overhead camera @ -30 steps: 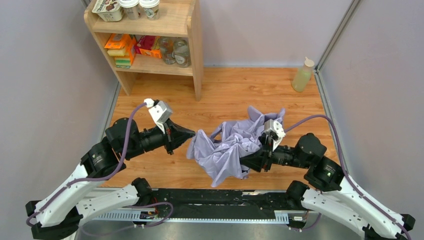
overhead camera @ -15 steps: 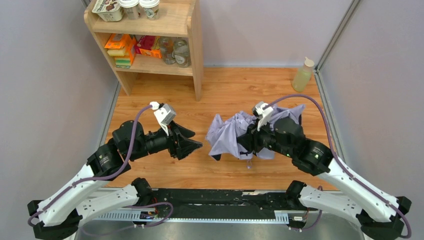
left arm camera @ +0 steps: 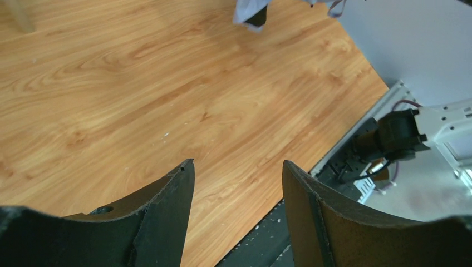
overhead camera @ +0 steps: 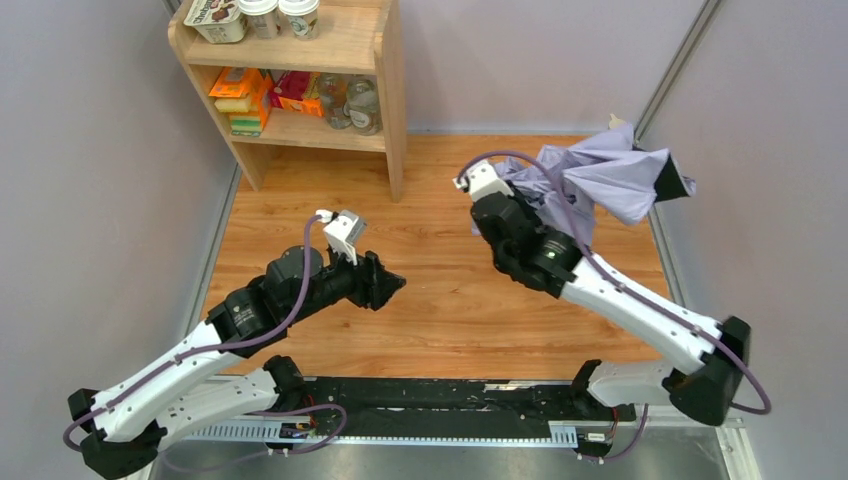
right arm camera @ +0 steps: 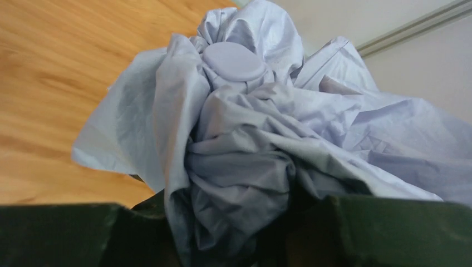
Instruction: Put away the umbrella
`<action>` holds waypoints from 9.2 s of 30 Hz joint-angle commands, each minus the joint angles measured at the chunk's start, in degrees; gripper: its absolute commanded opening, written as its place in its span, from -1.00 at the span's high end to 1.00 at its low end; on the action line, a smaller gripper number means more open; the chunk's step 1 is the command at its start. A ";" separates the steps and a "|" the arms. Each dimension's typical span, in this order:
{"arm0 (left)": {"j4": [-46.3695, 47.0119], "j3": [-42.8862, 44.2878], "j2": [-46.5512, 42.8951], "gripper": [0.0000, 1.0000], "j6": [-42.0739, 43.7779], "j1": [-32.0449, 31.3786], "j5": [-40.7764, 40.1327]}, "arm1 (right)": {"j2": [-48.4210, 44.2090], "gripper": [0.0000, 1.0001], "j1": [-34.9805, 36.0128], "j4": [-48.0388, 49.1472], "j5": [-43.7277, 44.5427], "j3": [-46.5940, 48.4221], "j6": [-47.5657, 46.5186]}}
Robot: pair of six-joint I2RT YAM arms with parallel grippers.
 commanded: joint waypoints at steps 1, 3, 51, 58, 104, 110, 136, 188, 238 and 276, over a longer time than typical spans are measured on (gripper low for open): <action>0.80 -2.94 -4.66 -0.32 -4.69 0.06 -9.33 | 10.41 1.00 0.11 19.95 13.30 0.07 -24.12; -0.08 -5.31 -9.56 -0.31 -6.45 -0.03 -12.41 | 16.91 1.00 0.11 18.74 10.67 0.68 -23.27; 26.95 -41.08 -12.73 -0.48 -53.42 -0.03 -9.44 | 24.70 1.00 -1.55 14.70 -70.64 -10.31 6.35; 28.50 -34.88 -17.24 -0.59 -35.95 0.14 -3.81 | 12.38 1.00 -8.58 10.03 -79.49 -4.95 18.04; 52.47 -19.30 -5.54 1.00 -1.37 2.96 9.29 | -22.69 -1.00 -3.76 3.68 -66.68 -10.73 30.07; 52.20 -18.86 -5.81 1.00 -1.80 2.96 6.56 | -22.09 -0.51 2.90 14.61 -61.02 -12.07 32.22; 48.16 -20.70 -9.86 1.00 -3.39 3.04 -11.36 | -24.45 1.00 9.34 -2.97 -78.10 -5.39 18.40; 66.88 -34.59 -16.27 1.00 -18.86 2.87 -6.10 | -26.73 -0.21 5.65 13.36 -60.97 -24.35 31.13; 4.68 -7.01 -20.23 -0.36 -25.70 2.96 -20.32 | -42.75 1.00 -5.25 51.35 -48.88 -45.21 27.65; 13.10 10.25 18.75 1.00 -14.04 -0.12 5.61 | -35.87 1.00 -5.43 49.07 -39.08 -40.71 20.32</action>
